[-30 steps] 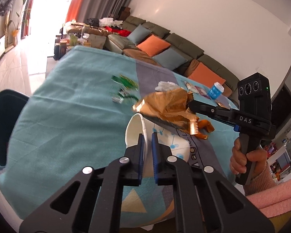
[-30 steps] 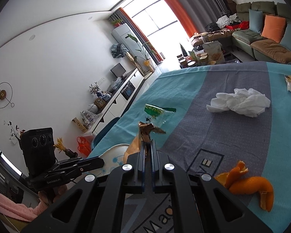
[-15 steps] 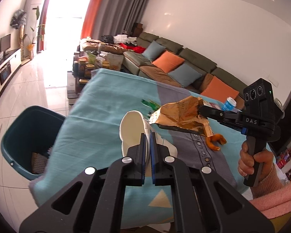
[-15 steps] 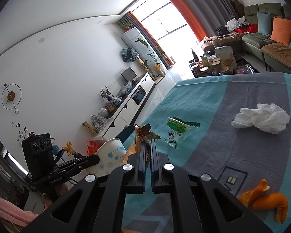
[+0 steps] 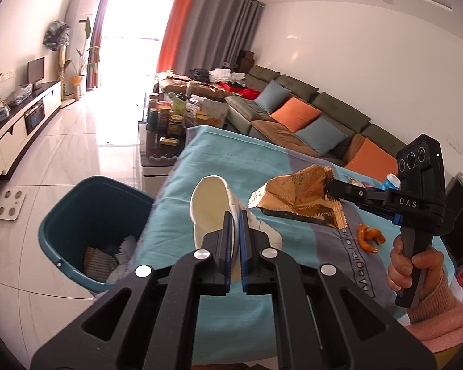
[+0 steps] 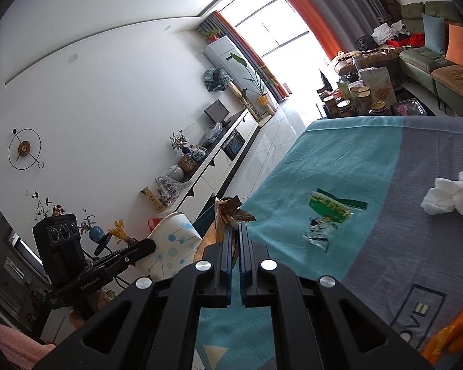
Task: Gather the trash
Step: 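Carry the cup and foil wrapper over the teal bin with both tools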
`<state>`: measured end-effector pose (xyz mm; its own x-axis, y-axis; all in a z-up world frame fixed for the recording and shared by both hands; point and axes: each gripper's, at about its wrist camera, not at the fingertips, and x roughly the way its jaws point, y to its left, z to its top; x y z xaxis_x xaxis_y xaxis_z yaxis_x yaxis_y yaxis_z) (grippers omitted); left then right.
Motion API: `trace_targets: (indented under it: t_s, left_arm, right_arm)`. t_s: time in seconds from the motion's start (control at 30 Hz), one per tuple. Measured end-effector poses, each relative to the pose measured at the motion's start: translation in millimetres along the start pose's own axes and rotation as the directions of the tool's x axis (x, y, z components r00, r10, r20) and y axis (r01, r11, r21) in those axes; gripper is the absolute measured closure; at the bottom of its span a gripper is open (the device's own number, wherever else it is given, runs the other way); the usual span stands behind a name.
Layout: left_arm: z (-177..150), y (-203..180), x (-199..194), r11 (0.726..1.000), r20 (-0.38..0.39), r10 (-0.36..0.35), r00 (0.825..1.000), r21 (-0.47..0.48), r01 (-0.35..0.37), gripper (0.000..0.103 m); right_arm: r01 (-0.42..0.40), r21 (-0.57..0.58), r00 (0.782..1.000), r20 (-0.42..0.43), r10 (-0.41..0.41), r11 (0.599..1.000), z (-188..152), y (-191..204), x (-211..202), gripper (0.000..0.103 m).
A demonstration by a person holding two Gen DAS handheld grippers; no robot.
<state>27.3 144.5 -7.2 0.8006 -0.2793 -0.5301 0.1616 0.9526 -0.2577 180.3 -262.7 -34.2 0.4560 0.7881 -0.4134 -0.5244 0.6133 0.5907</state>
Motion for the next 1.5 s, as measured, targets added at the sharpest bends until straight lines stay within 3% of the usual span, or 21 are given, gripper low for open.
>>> trace_targets:
  t_s: [0.73,1.5]
  left_arm:
    - [1.9,47.8,-33.8,0.989,0.038,0.132,0.99,-0.071,-0.129,0.098]
    - [2.5,91.8,-25.3,0.964,0.006,0.229,0.973,-0.139,-0.226,0.098]
  right_arm:
    - [-0.052,-0.038,0.996,-0.071,0.05,0.998,9.9,38.3,64.1,0.1]
    - [-0.071,-0.084,0.982,-0.18,0.055,0.994,23.5,67.5,140.3,0.1]
